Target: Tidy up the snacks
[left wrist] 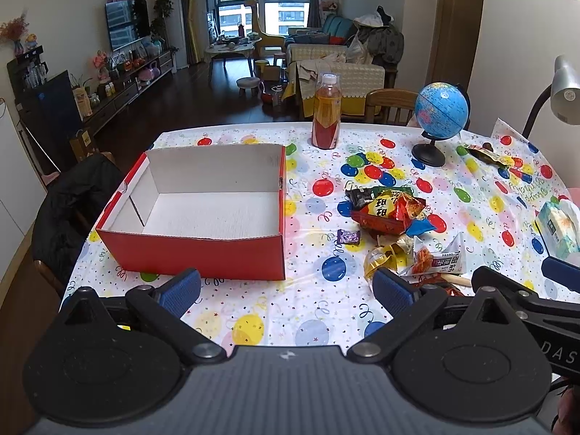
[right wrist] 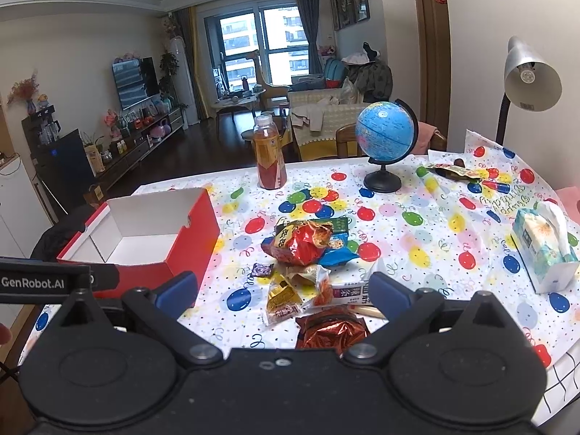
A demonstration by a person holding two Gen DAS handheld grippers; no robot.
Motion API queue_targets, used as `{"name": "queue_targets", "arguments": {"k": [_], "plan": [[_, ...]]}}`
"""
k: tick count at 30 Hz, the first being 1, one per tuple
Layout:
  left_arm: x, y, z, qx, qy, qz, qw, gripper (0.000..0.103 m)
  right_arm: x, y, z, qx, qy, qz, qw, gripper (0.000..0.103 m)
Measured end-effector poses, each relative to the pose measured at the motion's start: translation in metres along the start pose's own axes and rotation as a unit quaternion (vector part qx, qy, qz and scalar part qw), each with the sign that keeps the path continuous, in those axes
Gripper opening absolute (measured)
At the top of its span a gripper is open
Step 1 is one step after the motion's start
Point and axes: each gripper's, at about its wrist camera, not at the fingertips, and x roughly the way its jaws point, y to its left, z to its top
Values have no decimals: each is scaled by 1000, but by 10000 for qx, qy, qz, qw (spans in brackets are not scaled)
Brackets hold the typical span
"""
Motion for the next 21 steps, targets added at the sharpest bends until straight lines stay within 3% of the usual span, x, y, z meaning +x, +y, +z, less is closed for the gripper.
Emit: {"name": "queue_targets", "arguments": {"k": [21], "plan": [[-3,-4,0,-52,43,-93,9999,102,-3,2,-1,-15,-45,57,10000,101]]}}
